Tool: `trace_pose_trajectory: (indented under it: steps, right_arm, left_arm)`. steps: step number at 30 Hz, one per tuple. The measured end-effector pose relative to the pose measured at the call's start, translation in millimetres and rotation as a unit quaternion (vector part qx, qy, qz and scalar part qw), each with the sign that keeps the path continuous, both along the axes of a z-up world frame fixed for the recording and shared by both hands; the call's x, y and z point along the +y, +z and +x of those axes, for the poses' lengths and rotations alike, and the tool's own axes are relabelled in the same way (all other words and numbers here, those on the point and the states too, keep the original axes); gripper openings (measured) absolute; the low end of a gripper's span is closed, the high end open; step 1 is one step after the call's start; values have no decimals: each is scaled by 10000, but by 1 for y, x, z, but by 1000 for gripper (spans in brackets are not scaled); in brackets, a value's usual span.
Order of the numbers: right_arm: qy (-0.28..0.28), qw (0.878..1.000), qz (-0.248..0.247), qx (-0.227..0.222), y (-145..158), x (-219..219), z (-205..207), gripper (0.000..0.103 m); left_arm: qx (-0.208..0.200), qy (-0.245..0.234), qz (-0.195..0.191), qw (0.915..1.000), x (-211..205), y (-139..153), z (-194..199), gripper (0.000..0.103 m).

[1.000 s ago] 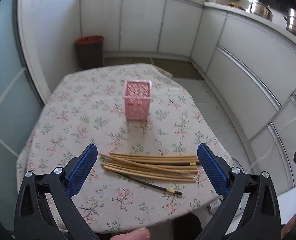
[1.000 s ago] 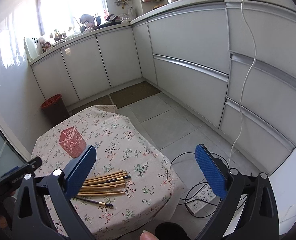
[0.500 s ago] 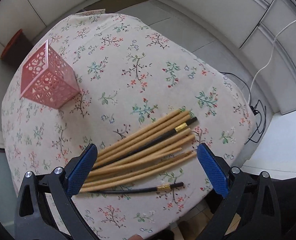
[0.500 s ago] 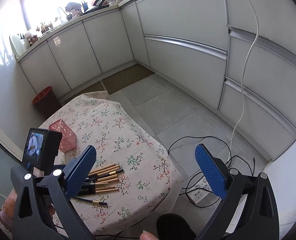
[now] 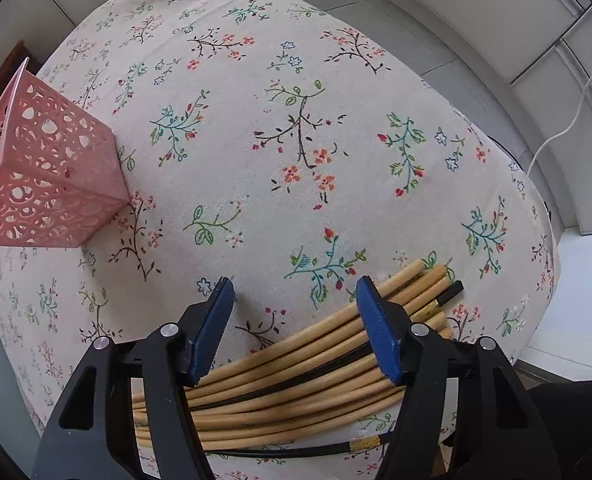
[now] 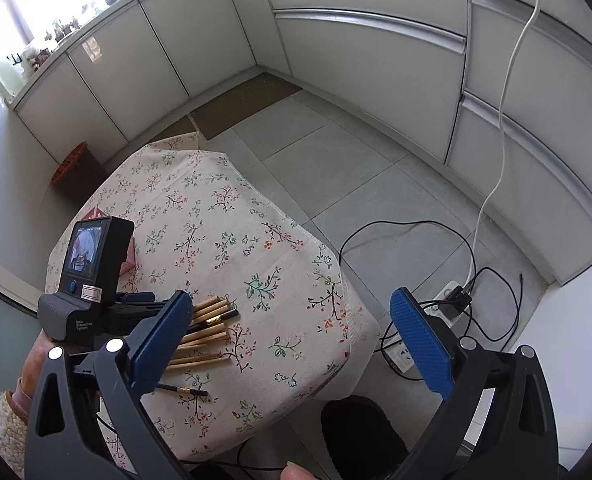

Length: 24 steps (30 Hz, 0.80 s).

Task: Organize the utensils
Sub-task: 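Lower the left gripper onto the chopstick bundle and grasp one wooden chopstick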

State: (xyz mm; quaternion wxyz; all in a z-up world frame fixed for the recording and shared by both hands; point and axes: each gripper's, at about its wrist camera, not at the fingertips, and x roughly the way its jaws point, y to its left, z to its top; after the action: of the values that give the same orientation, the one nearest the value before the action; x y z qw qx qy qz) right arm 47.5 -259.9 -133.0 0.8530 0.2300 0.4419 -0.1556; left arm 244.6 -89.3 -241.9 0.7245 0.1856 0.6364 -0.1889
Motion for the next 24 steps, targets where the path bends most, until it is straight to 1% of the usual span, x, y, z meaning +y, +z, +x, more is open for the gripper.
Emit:
trace_pose_trajectory:
  steps: [1,3,5,8,11,13,15,17,20,21,22,23,24]
  right_arm:
    - [-1,10000,65,62,-3,-1,2,96]
    - [-10,9996,211,163,-9,-3,4,96]
    - [-42,9992,359,191,-14,-6,5,96]
    - [-78,9988,441,221,-16,-7,6,96]
    - [-21,9984,483,279,-19,-5,9,96]
    - [8,9983,497,303,-21,-4,11,96]
    - [19,9982,489,349,-23,-3,12,96]
    - [-1,9979,510,393,-25,-4,13,96]
    - [-57,9975,583,401,-27,-7,13,96]
    - [-55,9974,588,413,-28,-6,13,96]
    - [-39,9973,588,430,-28,-5,14,96]
    - [-20,9973,575,455,-29,-4,15,96]
    - [-5,9973,563,479,-30,-3,15,96]
  left_arm:
    - [63,15,48,10000,1,-3,3,58]
    - [81,-26,10,10000,3,-3,5,58]
    - [70,-94,-51,9999,5,3,6,58]
    - [159,-276,-93,9994,7,11,2,58]
    - [339,-389,-52,9987,7,6,-1,61]
    - [365,-279,-91,9989,9,5,3,62]
    - [338,-242,-69,9991,14,3,7,65]
    - [387,-224,-126,9989,19,4,8,62]
    - [347,-302,-272,9986,24,12,10,62]
    - [361,-336,-233,9985,23,12,11,62]
    - [379,-368,-111,9985,23,9,11,62]
    - [311,-363,-40,9988,24,6,12,66]
    - [283,-330,-45,9990,26,6,14,67]
